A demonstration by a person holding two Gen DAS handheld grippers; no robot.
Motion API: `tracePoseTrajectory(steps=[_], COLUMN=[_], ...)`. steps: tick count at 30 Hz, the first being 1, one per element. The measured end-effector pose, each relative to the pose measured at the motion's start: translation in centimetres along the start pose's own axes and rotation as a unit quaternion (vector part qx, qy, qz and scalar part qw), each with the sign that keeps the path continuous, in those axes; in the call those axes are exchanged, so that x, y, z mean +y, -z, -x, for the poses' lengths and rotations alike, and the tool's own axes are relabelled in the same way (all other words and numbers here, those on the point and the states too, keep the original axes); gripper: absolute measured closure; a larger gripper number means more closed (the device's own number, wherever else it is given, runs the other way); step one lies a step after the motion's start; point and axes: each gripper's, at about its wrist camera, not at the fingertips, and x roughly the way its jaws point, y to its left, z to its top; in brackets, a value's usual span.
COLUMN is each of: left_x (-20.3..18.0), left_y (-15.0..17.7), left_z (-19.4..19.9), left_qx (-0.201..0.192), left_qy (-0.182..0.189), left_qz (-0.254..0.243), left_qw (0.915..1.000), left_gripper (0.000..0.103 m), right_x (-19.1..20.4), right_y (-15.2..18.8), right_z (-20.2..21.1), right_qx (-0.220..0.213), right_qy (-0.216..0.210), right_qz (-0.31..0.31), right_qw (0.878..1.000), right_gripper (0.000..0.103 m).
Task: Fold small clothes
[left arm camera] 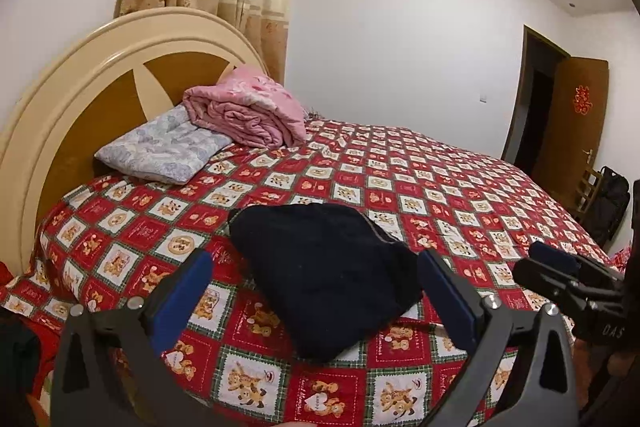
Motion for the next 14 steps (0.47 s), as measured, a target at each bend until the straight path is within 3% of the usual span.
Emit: tracePoseTrajectory(steps=[14], left_x=[-0.45], left_y=[0.29], left_z=[-0.05], left_qx=[-0.011], left_qy=[-0.005], left_qz=[-0.023], left_qw=[0.9997], left_gripper=[0.0], right_x=[0.5], right_y=[0.39], right_z=[-0.03], right_qx=[0.001], right_qy=[-0.003], right_qz=[0.007], right_qw=[1.0], right_gripper=[0.029])
